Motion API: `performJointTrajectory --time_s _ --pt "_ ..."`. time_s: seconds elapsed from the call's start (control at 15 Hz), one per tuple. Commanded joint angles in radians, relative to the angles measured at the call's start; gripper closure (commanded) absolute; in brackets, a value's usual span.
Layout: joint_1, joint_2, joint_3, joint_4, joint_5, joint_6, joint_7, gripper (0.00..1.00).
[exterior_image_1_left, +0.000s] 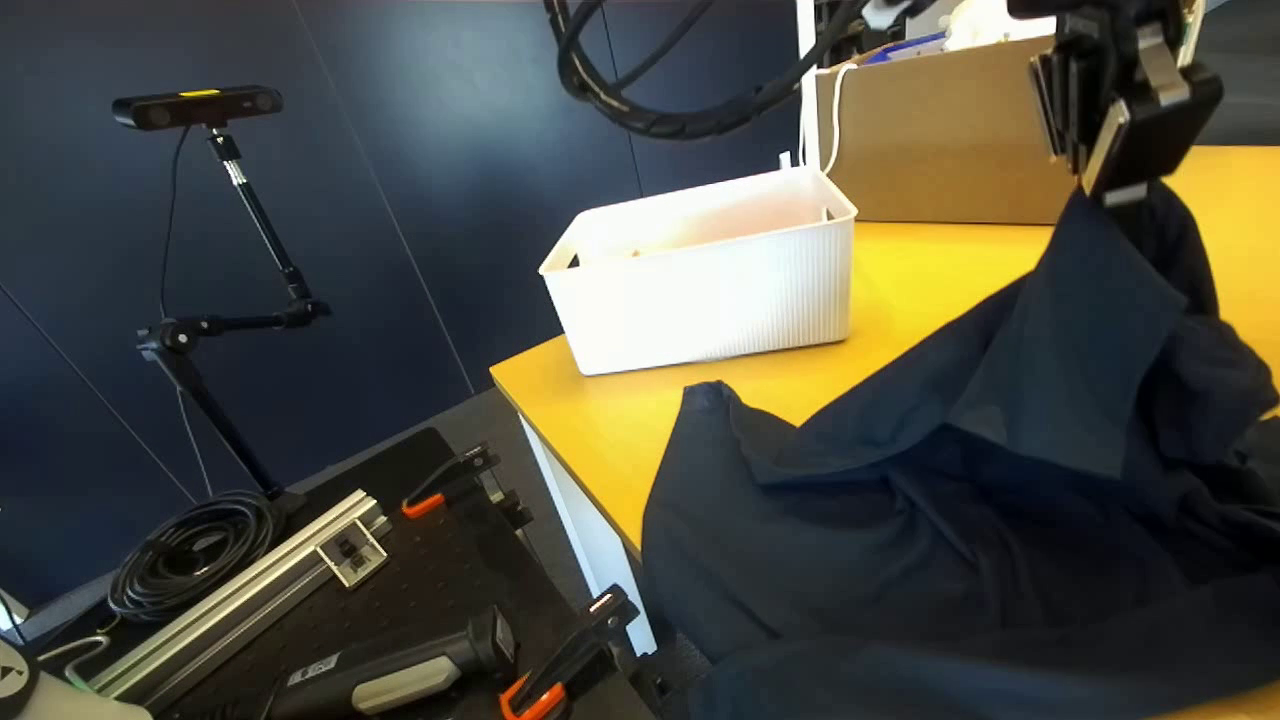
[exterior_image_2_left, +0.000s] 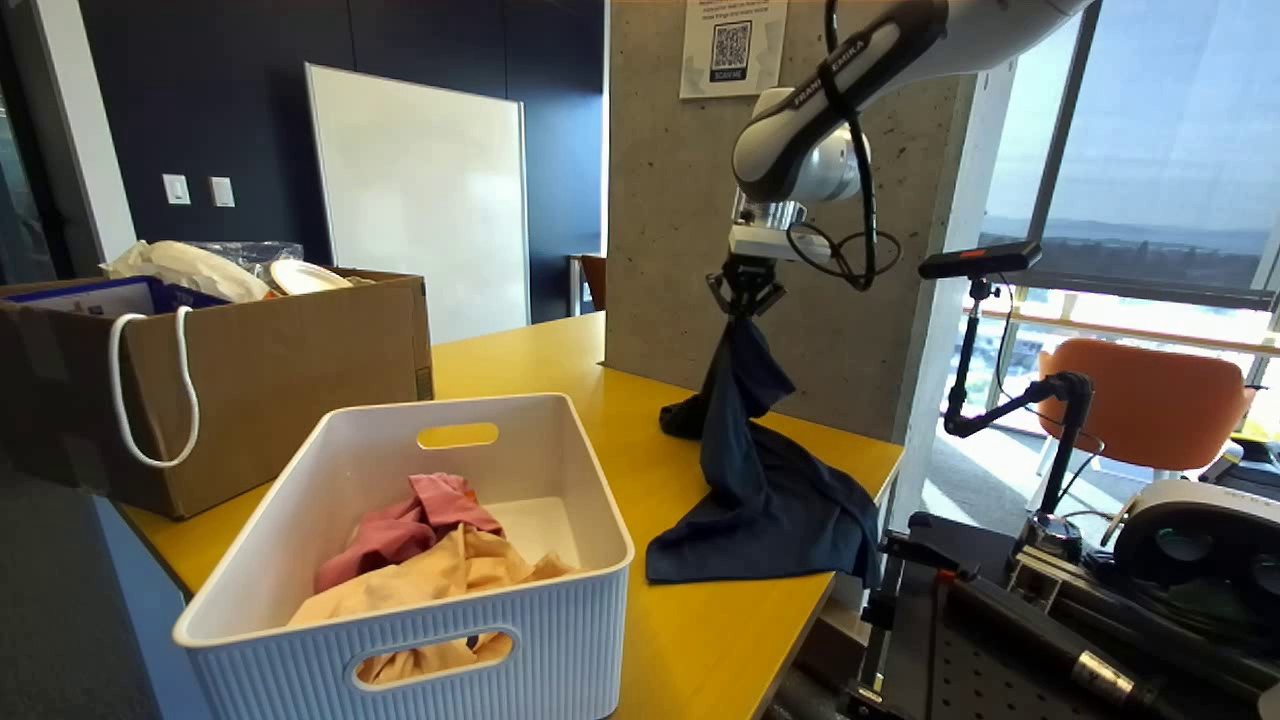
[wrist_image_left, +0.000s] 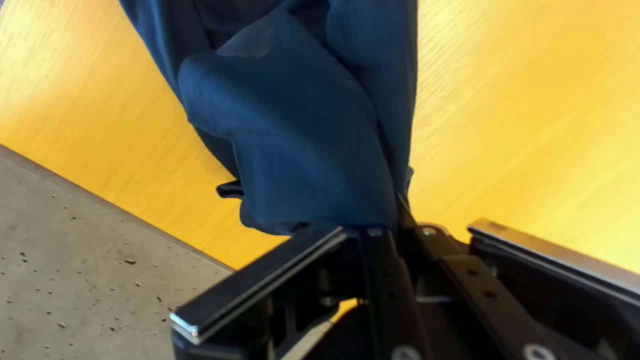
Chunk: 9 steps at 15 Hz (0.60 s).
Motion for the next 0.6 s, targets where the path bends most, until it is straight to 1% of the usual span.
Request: performJointTrajectory --time_s 0.0,0.13,0.33,0.53 --pt "-0.028 0.118 0.061 0.255 0.034 -0.163 0.012 0.99" --pt "-0.029 0.18 0.068 0.367 0.022 -0.209 0.031 0.99" --pt "-0.042 0.285 0.073 0.524 0.023 -0.248 0.043 0.99" --pt "-0.064 0.396 0.092 0.672 0.037 -0.229 0.038 0.99"
